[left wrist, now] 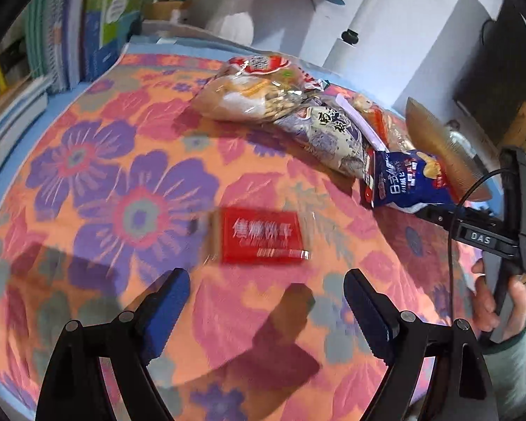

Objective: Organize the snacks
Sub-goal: 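Grasp the red caramel biscuit pack with the left tool while the right tool grasps the green-label cake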

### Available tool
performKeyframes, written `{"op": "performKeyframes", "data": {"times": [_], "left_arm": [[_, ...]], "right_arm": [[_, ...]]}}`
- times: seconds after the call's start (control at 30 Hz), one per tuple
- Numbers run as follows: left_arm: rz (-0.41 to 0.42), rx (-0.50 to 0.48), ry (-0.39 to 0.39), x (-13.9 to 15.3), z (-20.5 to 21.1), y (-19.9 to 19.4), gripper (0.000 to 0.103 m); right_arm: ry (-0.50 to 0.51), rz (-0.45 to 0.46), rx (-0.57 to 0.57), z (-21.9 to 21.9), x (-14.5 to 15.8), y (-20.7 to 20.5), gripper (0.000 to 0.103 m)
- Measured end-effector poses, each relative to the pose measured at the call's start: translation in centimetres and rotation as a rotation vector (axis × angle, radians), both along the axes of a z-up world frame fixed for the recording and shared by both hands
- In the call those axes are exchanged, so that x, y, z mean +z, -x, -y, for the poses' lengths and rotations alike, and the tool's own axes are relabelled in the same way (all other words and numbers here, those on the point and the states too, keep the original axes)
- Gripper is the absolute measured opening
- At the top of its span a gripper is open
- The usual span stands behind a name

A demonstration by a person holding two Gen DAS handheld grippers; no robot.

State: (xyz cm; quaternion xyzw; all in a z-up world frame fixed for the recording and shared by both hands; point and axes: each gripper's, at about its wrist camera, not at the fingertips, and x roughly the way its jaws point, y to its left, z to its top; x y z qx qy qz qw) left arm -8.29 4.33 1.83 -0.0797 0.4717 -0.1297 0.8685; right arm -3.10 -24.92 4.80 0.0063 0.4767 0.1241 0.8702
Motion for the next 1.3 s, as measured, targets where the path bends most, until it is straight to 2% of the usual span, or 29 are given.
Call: {"op": "performKeyframes", "data": {"times": [0.07, 0.1, 0.13, 0.27, 0.33, 0.47, 0.53, 0.67, 0.77, 0.8, 0.83, 0.87, 0.93, 0.97, 1.03, 1.13, 1.3], "left_arm": [[0.013, -0.002, -0.006, 0.1, 0.6, -1.2, 0.087], [0.023, -0.019, 0.002, 0.0, 0.7, -1.9, 0.087], [0.028, -0.046, 0.006, -0.1, 1.0, -2.8, 0.087], [0.058, -0.156, -0.021, 0.1, 2.7, -4.3, 0.087], [0.07, -0.181, -0.029, 0.5, 3.1, -4.2, 0.087], [0.078, -0.154, -0.063, 1.1, 1.9, -2.3, 0.087], [0.063, -0.126, -0.028, 1.2, 1.0, -1.4, 0.087], [0.013, -0.082, 0.037, 0.9, 1.2, -2.0, 0.086], [-0.022, -0.015, 0.006, 0.0, 2.3, -3.8, 0.08], [-0.003, -0.002, -0.009, -0.1, 2.7, -4.3, 0.08], [0.015, 0.007, -0.04, -0.1, 3.2, -4.6, 0.073], [0.022, 0.015, -0.076, -0.2, 3.6, -4.8, 0.058], [0.045, 0.036, -0.158, -0.3, 4.5, -5.1, 0.047], [0.056, 0.036, -0.173, -0.3, 4.7, -5.2, 0.042], [0.076, 0.039, -0.18, -0.4, 4.7, -5.0, 0.04], [0.084, 0.04, -0.146, -0.4, 4.0, -4.6, 0.038], [0.086, 0.038, -0.134, -0.4, 3.8, -4.5, 0.038]], "right_arm": [[-0.004, 0.0, 0.006, -0.1, -0.2, -0.4, 0.067], [0.001, 0.007, 0.001, 0.0, -0.1, -0.3, 0.052], [0.002, 0.009, 0.001, 0.0, -0.1, -0.3, 0.05], [-0.021, 0.008, 0.001, 1.1, 0.1, 1.6, 0.049], [-0.025, 0.007, 0.012, 1.8, 0.3, 3.1, 0.049], [-0.019, 0.009, 0.028, 3.5, 0.4, 6.2, 0.054], [-0.038, 0.014, 0.003, 4.5, 0.7, 7.1, 0.06], [-0.132, 0.028, -0.052, 6.3, 1.6, 9.1, 0.06], [-0.259, -0.008, -0.06, 6.4, 1.2, 9.6, 0.06], [-0.301, -0.028, -0.058, 6.3, 0.9, 9.7, 0.06], [-0.328, -0.041, -0.059, 6.1, 0.7, 9.6, 0.06], [-0.338, -0.043, -0.069, 5.9, 0.5, 9.5, 0.06], [-0.346, -0.038, -0.105, 5.8, 0.4, 8.9, 0.061], [-0.363, -0.044, -0.124, 5.8, 0.3, 8.3, 0.061], [-0.382, -0.052, -0.15, 5.8, 0.1, 7.4, 0.061], [-0.361, -0.042, -0.176, 5.4, 0.0, 5.8, 0.061], [-0.23, -0.018, -0.21, 3.5, 0.0, 3.9, 0.061]]}}
